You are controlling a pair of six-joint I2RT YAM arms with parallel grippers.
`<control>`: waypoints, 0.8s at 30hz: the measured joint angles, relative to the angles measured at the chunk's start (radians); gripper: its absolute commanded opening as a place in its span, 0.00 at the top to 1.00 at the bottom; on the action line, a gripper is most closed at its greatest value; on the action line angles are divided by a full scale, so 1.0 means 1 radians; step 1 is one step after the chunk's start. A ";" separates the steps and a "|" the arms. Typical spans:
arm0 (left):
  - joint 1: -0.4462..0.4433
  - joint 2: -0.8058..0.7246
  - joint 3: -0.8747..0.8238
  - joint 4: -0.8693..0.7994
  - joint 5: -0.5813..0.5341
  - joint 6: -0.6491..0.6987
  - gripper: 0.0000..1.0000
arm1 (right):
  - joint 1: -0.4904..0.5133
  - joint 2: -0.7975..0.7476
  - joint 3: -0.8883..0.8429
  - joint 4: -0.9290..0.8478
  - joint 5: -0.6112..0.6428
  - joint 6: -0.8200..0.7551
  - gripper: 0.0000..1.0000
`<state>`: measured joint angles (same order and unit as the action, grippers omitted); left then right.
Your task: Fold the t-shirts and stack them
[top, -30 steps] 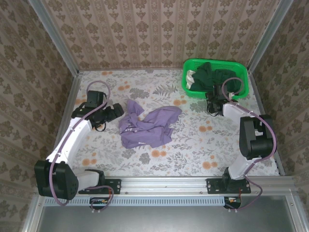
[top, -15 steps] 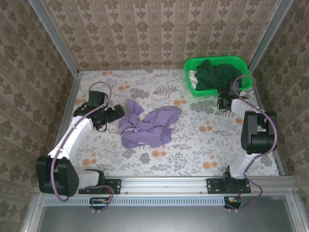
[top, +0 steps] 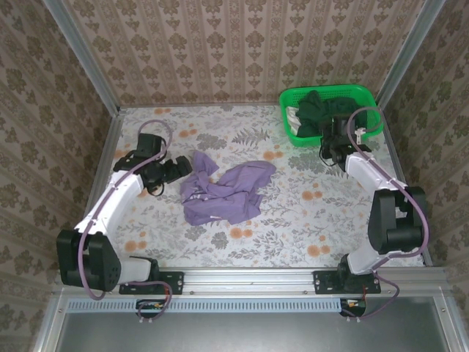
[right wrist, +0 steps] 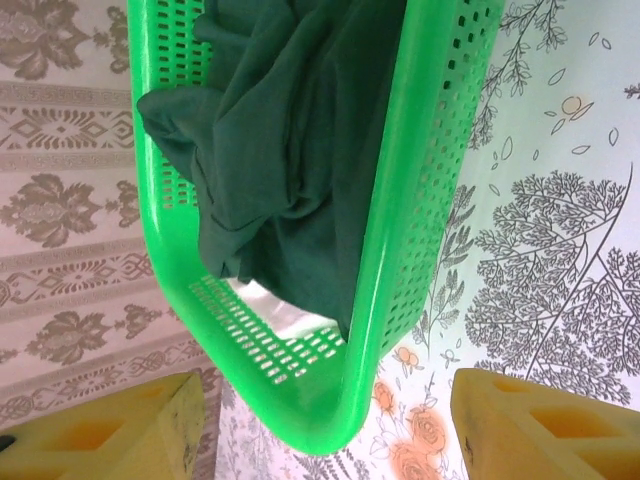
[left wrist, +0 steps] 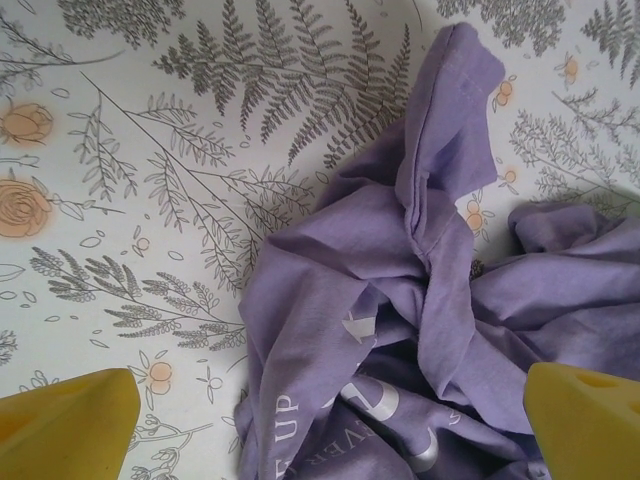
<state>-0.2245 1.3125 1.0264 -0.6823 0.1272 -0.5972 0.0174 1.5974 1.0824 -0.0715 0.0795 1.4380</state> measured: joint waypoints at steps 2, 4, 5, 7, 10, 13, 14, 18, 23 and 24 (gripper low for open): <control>-0.007 0.021 0.008 -0.003 0.000 0.000 0.00 | -0.008 0.042 0.018 -0.010 0.007 0.016 0.32; -0.012 0.036 0.016 -0.004 0.000 0.001 0.00 | -0.012 0.093 0.042 -0.019 0.015 0.028 0.32; -0.013 0.040 0.020 -0.005 0.000 0.002 0.00 | -0.013 0.113 0.053 -0.026 0.019 0.032 0.32; -0.014 0.043 0.029 -0.011 0.000 0.008 0.00 | -0.015 0.160 0.082 -0.040 0.024 0.035 0.32; -0.014 0.053 0.051 -0.023 0.000 0.021 0.00 | -0.020 0.222 0.134 -0.049 0.030 0.035 0.38; -0.014 0.065 0.060 -0.026 0.000 0.030 0.00 | -0.026 0.280 0.190 -0.050 0.034 0.034 0.51; -0.014 0.067 0.060 -0.030 0.000 0.031 0.00 | -0.028 0.298 0.207 -0.050 0.035 0.034 0.56; -0.014 0.069 0.059 -0.038 0.001 0.034 0.00 | -0.040 0.348 0.248 -0.053 0.048 0.042 0.70; -0.014 0.069 0.054 -0.048 0.001 0.034 0.00 | -0.050 0.367 0.282 -0.084 0.068 0.055 0.87; -0.014 0.069 0.054 -0.050 0.001 0.034 0.00 | -0.053 0.369 0.286 -0.090 0.072 0.054 0.90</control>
<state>-0.2382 1.3819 1.0801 -0.7326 0.1284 -0.5632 -0.0353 1.9663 1.3689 -0.1619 0.1516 1.4918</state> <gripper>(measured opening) 0.998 0.162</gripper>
